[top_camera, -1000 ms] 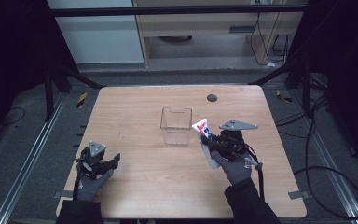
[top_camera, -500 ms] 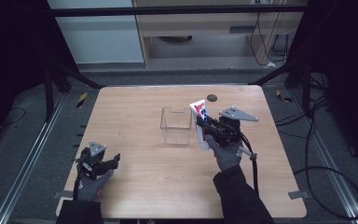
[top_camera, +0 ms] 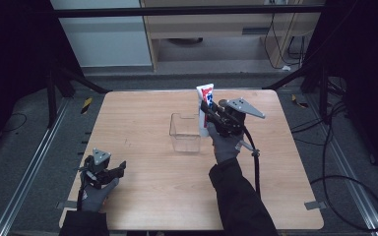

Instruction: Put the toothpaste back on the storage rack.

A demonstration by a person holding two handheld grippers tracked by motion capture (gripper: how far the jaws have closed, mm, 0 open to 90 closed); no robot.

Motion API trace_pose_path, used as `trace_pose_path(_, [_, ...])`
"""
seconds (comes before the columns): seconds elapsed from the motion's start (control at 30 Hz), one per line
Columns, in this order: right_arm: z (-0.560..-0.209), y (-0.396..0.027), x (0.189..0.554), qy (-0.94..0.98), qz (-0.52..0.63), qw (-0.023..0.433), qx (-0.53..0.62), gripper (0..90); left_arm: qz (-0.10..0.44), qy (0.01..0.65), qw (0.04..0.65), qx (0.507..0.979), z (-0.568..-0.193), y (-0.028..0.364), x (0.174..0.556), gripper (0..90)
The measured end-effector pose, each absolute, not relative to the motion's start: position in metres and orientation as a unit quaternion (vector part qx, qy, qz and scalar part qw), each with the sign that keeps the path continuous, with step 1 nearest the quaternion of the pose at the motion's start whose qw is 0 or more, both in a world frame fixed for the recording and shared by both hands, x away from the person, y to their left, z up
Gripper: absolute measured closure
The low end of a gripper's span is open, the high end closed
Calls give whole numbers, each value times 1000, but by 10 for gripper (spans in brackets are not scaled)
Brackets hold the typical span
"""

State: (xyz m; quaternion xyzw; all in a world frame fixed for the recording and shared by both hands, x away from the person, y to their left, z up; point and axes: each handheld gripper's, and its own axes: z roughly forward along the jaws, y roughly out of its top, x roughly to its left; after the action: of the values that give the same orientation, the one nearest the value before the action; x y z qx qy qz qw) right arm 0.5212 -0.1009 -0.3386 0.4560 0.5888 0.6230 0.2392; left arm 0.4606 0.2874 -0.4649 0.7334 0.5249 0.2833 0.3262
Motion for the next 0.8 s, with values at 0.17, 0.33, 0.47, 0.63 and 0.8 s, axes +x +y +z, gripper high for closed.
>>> trace_pose_path(0.17, [-342, -93, 533, 576, 628, 251, 460, 726, 283, 526, 327, 733, -465, 288, 461, 342])
trace_pose_path(0.33, [-347, -85, 546, 576, 626, 247, 465, 726, 283, 526, 327, 732, -465, 288, 460, 342])
trace_pose_path(0.47, [-354, -80, 556, 572, 626, 242, 472, 725, 283, 526, 327, 732, -465, 288, 460, 342])
trace_pose_path(0.63, [-362, -72, 567, 567, 628, 236, 479, 725, 283, 526, 327, 732, -465, 288, 461, 341])
trace_pose_path(0.8, [-368, -66, 572, 570, 623, 235, 480, 725, 283, 526, 327, 732, -465, 288, 461, 342])
